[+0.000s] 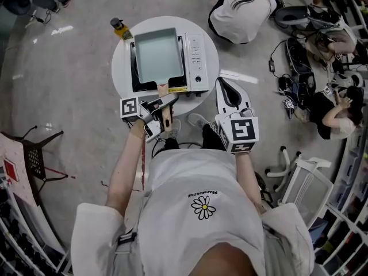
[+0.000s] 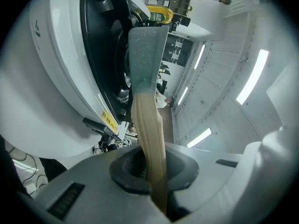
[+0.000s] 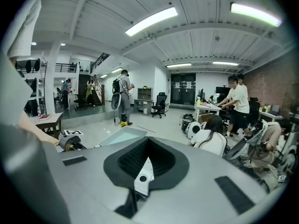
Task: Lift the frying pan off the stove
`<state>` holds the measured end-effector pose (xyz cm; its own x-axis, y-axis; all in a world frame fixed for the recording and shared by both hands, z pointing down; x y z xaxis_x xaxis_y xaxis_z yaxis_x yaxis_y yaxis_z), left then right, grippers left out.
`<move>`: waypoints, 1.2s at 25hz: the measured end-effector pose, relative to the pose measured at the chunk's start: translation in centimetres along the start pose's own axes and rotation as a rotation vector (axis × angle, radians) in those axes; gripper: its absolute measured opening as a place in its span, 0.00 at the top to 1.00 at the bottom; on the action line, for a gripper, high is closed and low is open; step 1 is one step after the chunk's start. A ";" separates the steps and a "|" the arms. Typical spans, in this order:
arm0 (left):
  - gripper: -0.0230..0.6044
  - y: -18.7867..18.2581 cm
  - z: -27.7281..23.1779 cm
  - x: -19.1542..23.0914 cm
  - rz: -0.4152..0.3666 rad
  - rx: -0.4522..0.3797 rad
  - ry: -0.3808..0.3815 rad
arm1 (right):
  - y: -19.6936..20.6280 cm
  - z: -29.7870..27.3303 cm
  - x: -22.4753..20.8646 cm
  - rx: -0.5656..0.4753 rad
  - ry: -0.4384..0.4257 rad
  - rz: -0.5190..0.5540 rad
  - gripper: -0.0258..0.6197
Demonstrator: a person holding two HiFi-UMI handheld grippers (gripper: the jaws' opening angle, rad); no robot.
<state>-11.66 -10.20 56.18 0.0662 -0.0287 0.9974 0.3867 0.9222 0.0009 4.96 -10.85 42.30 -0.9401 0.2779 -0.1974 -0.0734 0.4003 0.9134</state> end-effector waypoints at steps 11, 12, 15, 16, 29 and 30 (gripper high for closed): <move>0.94 -0.2 -0.2 -0.3 -0.123 0.068 -0.112 | -0.1 0.0 0.8 -0.001 -0.031 0.003 0.96; 0.94 -0.4 -0.1 -0.6 -0.121 0.063 -0.110 | -0.1 -0.1 0.9 -0.003 -0.036 0.007 0.96; 0.94 -1.0 0.0 -1.5 -0.137 0.044 -0.111 | -0.4 -0.1 1.2 -0.009 -0.048 0.015 0.96; 0.94 -1.2 0.0 -1.8 -0.155 0.044 -0.116 | -0.6 -0.1 1.2 -0.011 -0.050 0.017 0.96; 0.93 -2.8 -1.9 -10.3 -0.550 0.132 -0.139 | -4.1 -0.1 3.0 -0.105 -0.124 0.102 0.96; 0.93 -2.7 -2.2 -11.3 -0.597 0.137 -0.137 | -4.7 0.0 3.3 -0.120 -0.123 0.103 0.96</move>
<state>-11.42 -13.21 44.76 -0.2475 -0.5130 0.8220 0.1987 0.8034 0.5613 2.22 -11.87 37.35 -0.8976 0.4193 -0.1357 -0.0250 0.2591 0.9655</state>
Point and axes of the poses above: the fingertips, and each gripper's own axes: z backward along the fingers, x to its left, y out of its underside, the point moved 4 cm from there along z, backward along the fingers, and after that the axes turned 15 degrees about -z, right-handed, at the moved point
